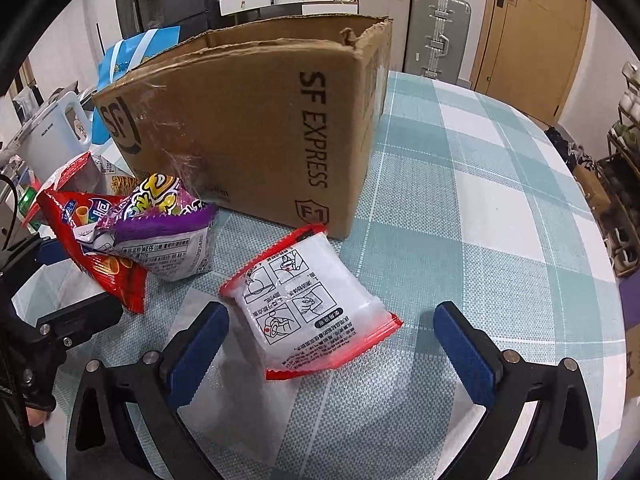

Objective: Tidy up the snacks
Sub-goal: 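Grasp the white-red pack with the right tool while the left tool grasps a red chip bag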

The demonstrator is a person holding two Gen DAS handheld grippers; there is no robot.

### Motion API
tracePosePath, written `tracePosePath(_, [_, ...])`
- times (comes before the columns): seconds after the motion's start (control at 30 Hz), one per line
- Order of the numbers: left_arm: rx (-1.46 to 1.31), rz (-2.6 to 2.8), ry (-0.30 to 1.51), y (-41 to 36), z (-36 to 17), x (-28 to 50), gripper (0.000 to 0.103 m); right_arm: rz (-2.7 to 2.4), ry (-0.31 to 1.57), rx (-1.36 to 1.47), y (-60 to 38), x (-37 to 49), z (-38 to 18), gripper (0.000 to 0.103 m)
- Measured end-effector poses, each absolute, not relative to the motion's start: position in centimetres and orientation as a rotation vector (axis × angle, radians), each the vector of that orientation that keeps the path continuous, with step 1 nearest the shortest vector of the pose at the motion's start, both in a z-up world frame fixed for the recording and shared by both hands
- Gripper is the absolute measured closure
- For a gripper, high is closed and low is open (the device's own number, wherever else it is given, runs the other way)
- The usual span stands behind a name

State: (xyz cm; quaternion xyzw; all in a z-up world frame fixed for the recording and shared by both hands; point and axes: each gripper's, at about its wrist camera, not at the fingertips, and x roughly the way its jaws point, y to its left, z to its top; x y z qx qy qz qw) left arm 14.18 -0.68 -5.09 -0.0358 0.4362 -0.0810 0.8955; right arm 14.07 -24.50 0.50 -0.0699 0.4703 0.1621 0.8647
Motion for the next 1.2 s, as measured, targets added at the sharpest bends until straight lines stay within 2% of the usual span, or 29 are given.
tracePosePath(0.1, [-0.075,-0.164,0.903,-0.6,-5.1,14.2,0.009,0.346,0.979,-0.148,-24.3,13.8,0.6,0.003])
tracePosePath(0.17, [-0.075,-0.163,0.9,-0.6,-5.0,14.2,0.009,0.364,0.96,-0.155,-24.1,13.4,0.9,0.016])
tracePosePath(0.2, [-0.074,-0.163,0.899,-0.5,-5.1,14.2,0.009,0.375,0.946,-0.157,-23.9,13.2,1.2,0.028])
tracePosePath(0.27, [-0.073,-0.162,0.898,-0.5,-5.1,14.1,0.009,0.372,0.934,-0.175,-23.6,12.8,1.4,0.034])
tracePosePath(0.3, [-0.073,-0.163,0.899,-0.5,-5.1,14.1,0.009,0.377,0.924,-0.186,-23.3,12.5,1.5,0.042])
tracePosePath(0.43, [-0.073,-0.16,0.894,-0.5,-5.1,14.1,0.009,0.416,0.899,-0.146,-23.3,10.7,2.4,0.045])
tracePosePath(0.8, [-0.074,-0.162,0.895,-0.4,-5.2,14.1,0.009,0.408,0.85,-0.014,-25.6,8.6,3.3,0.045])
tracePosePath(1.13, [-0.133,-0.167,0.915,0.6,-5.3,15.3,0.009,0.416,0.855,-0.028,-25.4,8.3,3.2,0.044])
tracePosePath(1.2, [-0.136,-0.164,0.911,0.8,-5.2,15.5,0.015,0.419,0.854,-0.032,-25.3,8.2,3.2,0.044])
